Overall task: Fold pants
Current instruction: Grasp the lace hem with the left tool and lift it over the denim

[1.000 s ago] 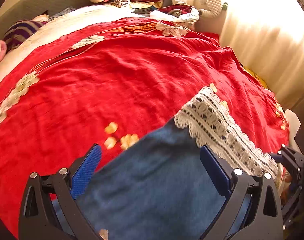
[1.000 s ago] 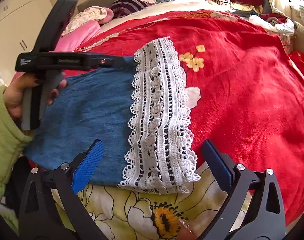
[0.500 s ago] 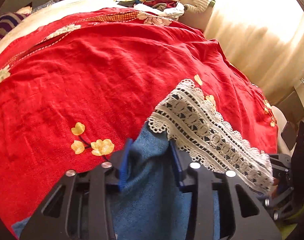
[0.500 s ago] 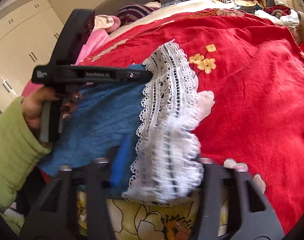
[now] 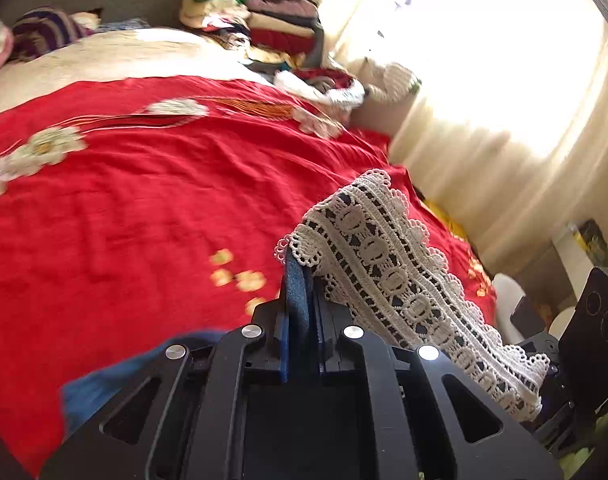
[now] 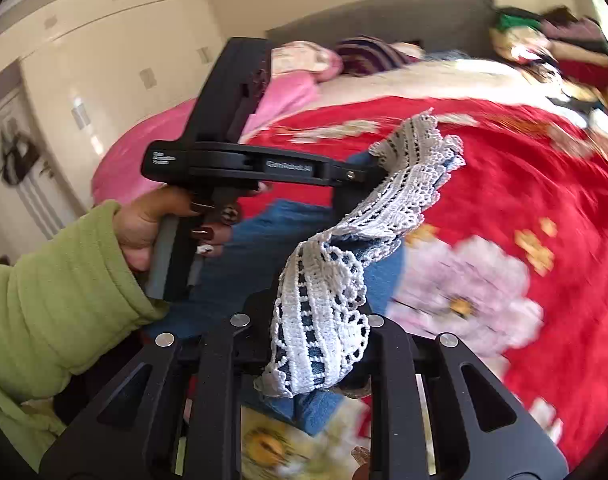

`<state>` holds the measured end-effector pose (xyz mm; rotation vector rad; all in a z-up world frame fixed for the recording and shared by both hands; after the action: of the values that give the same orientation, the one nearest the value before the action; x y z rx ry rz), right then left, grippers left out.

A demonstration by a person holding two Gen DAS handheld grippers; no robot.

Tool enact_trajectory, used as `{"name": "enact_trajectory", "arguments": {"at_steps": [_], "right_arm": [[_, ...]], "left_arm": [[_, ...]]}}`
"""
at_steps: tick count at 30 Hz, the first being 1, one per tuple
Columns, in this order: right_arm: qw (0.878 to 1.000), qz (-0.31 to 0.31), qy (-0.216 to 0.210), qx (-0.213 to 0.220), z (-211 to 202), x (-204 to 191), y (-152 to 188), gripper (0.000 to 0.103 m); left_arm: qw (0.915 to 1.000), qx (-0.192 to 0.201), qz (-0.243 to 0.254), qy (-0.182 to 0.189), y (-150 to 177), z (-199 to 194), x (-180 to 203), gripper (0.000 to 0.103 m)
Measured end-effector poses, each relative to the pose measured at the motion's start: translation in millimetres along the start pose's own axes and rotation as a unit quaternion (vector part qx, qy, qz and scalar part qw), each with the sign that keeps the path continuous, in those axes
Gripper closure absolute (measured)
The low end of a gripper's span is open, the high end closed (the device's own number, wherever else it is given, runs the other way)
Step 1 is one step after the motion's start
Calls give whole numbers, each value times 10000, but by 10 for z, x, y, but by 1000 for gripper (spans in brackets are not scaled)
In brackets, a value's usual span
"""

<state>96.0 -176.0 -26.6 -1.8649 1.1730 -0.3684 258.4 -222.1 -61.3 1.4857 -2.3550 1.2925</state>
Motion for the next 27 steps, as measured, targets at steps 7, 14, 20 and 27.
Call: {"name": "enact_trajectory", "arguments": {"at_steps": [7,14,20,27], "right_arm": [[9962,-574,-392,-527,542,-669,75,89],[9860,-1312,-472,-916,886,-1210,171,88],[9780,-1617,-480,-1225,1150,-1554,344,76],[9746,-1808,-929,-938,862,-1730,161,43]], "left_arm": [[9902,185,-1317,-418,377,-448,-812,85],[9605,1087,-2444,-769,631,-1317,-1422,70],[9447,1247,-2953,-692,899,-1614,-1646,58],[9532,967,-2808,-559,976,-1494,-1568,40]]}}
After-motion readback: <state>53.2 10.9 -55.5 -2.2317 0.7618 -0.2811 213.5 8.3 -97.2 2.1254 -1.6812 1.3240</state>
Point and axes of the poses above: each gripper's, at about its wrist camera, not at the fingertips, and z roughly the way its jaws point, x to its right, y to its underside, the point moved 10 cm from there along z, roughly the way its jaws point, and after that the axes turned 6 degrees about -z, right-handed, at the moved point
